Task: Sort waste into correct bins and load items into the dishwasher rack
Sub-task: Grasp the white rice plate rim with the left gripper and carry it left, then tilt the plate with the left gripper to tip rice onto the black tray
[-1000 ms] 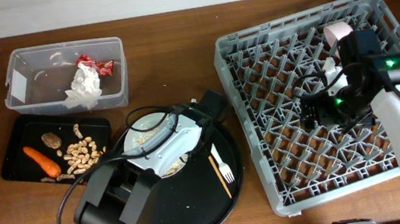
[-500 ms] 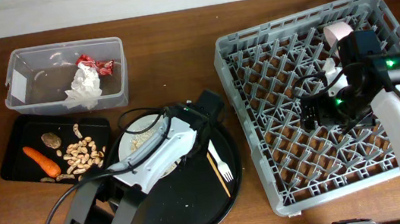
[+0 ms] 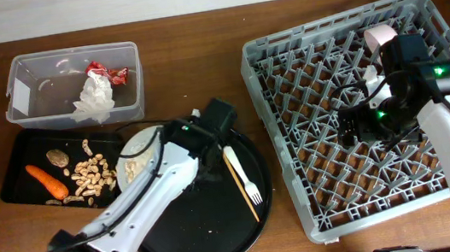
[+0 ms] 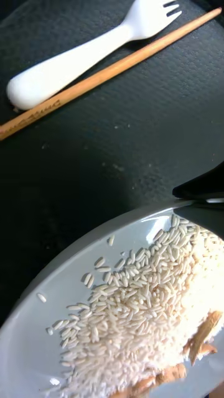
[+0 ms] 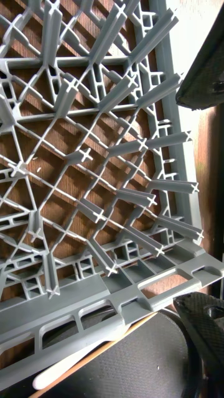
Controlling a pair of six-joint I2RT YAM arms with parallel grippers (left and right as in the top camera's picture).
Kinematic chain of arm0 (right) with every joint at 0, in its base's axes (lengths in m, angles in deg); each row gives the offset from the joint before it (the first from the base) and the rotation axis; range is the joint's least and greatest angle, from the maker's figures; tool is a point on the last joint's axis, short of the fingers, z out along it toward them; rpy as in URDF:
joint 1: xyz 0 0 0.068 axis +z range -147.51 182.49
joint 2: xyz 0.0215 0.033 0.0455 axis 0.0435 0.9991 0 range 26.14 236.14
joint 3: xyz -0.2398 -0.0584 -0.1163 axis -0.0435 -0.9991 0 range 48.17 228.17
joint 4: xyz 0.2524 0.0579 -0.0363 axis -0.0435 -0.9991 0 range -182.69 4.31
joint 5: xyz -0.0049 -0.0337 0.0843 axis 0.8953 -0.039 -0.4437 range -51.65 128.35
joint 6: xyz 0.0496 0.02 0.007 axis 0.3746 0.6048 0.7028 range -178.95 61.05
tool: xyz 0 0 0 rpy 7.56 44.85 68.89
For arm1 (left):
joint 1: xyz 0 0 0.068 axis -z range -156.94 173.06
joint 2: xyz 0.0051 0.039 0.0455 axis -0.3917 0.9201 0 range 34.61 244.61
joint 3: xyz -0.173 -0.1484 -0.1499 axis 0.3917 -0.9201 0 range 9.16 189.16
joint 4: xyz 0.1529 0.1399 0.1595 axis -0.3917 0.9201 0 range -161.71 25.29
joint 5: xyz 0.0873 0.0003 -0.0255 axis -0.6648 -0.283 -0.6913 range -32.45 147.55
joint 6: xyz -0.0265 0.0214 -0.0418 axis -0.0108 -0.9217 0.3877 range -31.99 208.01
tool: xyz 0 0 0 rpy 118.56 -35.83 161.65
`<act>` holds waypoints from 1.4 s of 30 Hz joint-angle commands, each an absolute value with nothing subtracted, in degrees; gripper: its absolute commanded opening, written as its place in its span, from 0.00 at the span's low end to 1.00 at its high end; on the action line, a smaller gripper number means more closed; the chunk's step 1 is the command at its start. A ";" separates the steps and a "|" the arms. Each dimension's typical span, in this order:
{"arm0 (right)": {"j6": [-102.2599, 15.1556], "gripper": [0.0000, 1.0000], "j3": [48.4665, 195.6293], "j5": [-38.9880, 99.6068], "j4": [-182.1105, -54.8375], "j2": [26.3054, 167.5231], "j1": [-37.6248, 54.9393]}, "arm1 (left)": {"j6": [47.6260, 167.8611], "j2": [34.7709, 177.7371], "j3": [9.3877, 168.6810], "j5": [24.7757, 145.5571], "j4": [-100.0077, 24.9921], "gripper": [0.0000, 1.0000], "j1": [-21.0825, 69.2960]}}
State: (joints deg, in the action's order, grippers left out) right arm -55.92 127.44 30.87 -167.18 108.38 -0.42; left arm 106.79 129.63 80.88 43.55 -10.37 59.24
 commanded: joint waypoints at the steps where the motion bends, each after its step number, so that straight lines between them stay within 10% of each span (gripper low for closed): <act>1: -55.75 0.98 127.46 31.54 -167.40 107.92 -0.53 | 103.75 126.59 80.60 41.67 -10.13 0.00 51.90; 25: -55.73 0.98 127.46 31.54 -168.30 107.92 -0.53 | 84.41 126.61 80.58 95.66 -20.49 0.00 10.57; 42: -55.73 0.98 127.46 31.57 -168.87 107.92 -0.53 | 83.14 122.42 80.58 104.75 -19.29 0.00 0.49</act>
State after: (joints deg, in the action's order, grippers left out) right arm -55.92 127.44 31.02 -168.28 108.38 -0.42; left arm 84.45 123.84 80.62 101.91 -19.42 2.41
